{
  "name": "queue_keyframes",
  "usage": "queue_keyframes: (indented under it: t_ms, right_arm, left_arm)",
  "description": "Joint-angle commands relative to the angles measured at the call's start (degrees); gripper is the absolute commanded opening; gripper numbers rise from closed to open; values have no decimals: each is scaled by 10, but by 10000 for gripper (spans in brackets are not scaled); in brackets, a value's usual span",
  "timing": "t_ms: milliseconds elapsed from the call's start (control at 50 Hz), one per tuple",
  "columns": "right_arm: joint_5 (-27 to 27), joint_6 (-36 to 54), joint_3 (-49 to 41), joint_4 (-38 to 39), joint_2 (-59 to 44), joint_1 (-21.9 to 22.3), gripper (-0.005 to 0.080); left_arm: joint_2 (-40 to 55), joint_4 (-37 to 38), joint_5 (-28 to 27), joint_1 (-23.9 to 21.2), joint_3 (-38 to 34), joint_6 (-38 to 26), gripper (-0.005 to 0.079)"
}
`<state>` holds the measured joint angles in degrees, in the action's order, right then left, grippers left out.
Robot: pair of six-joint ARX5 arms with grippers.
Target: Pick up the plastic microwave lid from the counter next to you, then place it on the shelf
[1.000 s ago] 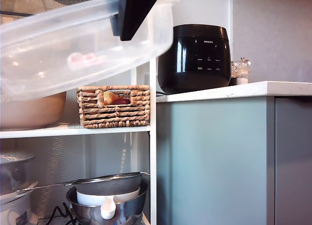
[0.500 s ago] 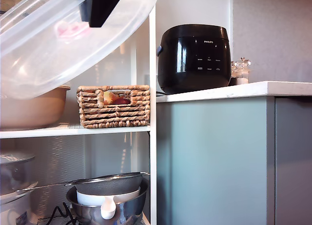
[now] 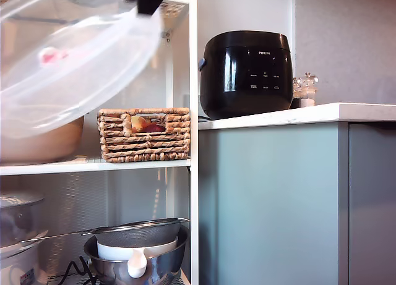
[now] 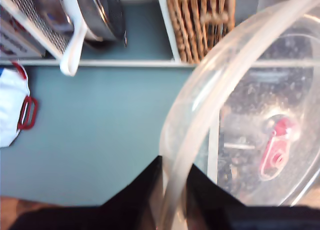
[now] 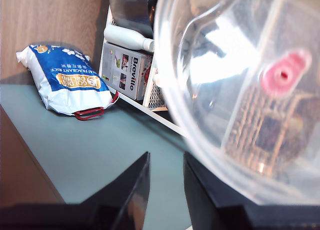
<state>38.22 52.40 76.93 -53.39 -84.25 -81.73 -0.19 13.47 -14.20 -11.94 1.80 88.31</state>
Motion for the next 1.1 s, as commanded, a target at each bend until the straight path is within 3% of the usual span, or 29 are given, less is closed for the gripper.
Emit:
queue_keyframes:
  t_ms: [0,120,200,360,660,1080]
  right_arm:
    - [6,-23,-2,-7,23,0,182]
    - [10,-78,-2,-28,54,0,139]
    - [9,-110,-2,-36,78,0,-25]
    - [7,-181,-2,-35,121,0,-13]
    - [7,-181,-2,-35,150,0,-13]
    - [-23,-182,-2,-28,150,0,-13]
  left_arm:
    - [-5,-12,9,2,0,0,-24]
    - [-5,-15,28,2,0,2,-24]
    - [-5,-15,46,2,0,4,-24]
    - [-5,-21,97,2,2,39,-24]
    - [12,-13,195,2,35,62,-22]
    - [245,-20,269,2,171,35,-21]
